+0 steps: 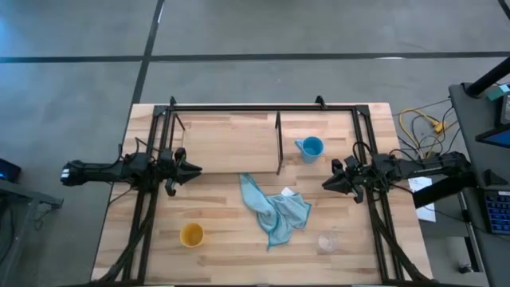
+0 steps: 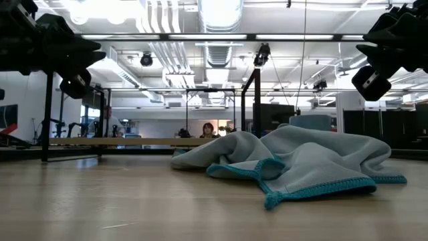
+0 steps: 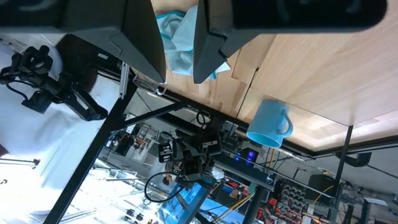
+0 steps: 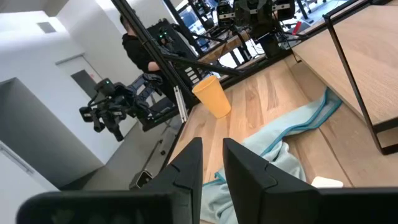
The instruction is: Stack small to large cups/mugs on shelf
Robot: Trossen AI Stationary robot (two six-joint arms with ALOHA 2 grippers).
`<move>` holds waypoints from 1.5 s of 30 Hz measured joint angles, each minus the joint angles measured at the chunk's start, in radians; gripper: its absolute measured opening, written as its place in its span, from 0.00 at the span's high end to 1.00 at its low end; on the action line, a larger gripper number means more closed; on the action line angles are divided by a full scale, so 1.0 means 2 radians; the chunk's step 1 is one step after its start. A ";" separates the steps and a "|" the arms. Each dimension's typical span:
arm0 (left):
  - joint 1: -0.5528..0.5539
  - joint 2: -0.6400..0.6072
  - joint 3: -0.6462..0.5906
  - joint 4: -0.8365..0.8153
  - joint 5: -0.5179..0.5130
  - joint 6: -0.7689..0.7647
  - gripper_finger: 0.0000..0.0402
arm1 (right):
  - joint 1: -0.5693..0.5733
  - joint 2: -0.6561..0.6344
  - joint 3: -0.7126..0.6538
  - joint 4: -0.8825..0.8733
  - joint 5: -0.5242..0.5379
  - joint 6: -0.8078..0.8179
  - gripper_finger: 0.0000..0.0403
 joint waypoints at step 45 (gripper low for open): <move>0.000 0.004 0.000 0.095 -0.006 0.111 0.83 | 0.000 0.000 0.000 0.154 0.148 0.150 0.85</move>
